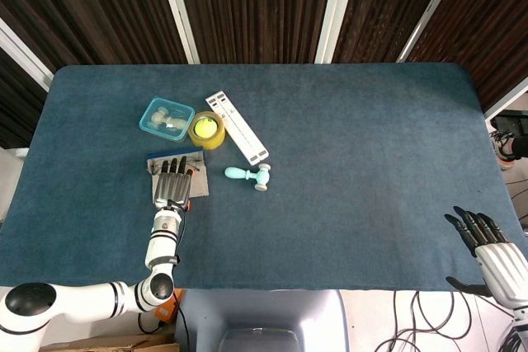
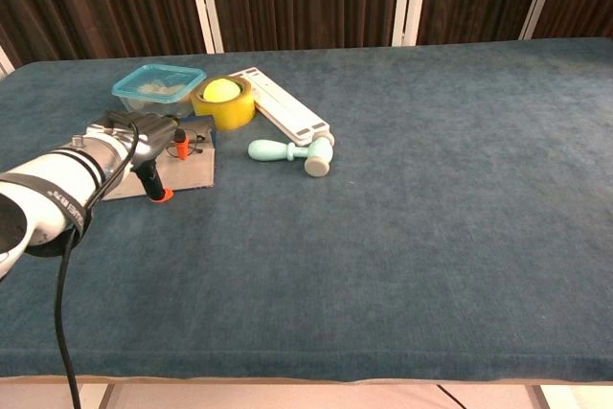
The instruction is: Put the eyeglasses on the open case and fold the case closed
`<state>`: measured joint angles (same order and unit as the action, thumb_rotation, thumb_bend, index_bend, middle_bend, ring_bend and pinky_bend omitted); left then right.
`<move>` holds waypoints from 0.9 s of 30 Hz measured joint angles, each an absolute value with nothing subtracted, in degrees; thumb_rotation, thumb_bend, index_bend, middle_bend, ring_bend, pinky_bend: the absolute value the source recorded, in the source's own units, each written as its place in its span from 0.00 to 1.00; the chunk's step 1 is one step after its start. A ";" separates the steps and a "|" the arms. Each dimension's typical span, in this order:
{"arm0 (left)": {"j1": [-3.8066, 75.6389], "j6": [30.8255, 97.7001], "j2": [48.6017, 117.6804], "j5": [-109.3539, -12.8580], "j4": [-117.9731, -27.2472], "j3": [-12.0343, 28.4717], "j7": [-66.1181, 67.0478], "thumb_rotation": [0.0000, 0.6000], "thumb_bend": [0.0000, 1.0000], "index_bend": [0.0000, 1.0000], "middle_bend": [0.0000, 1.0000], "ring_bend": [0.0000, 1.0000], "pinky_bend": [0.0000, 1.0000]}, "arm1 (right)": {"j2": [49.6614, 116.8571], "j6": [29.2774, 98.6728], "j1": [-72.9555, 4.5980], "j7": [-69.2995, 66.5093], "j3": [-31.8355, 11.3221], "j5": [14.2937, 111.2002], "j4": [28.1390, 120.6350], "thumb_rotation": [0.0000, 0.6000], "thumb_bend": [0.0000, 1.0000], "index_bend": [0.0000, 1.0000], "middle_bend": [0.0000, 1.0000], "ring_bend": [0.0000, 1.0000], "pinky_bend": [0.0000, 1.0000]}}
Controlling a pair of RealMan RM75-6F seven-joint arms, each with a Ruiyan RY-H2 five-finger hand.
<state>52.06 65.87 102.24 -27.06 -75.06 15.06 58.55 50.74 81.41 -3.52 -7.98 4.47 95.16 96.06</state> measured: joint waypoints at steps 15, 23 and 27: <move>52.45 66.62 103.22 -25.70 -73.13 14.48 61.22 1.00 0.28 0.37 0.00 0.00 0.09 | 50.83 81.56 -3.46 -7.90 4.45 95.17 96.02 1.00 0.25 0.00 0.00 0.00 0.00; 52.76 66.45 102.48 -24.26 -74.59 14.84 62.34 1.00 0.27 0.35 0.00 0.00 0.09 | 50.79 81.56 -3.44 -7.84 4.46 95.14 96.10 1.00 0.25 0.00 0.00 0.00 0.00; 52.90 66.65 102.66 -24.49 -74.00 14.62 62.48 1.00 0.28 0.36 0.00 0.00 0.10 | 50.76 81.52 -3.47 -7.88 4.46 95.13 96.12 1.00 0.25 0.00 0.00 0.00 0.00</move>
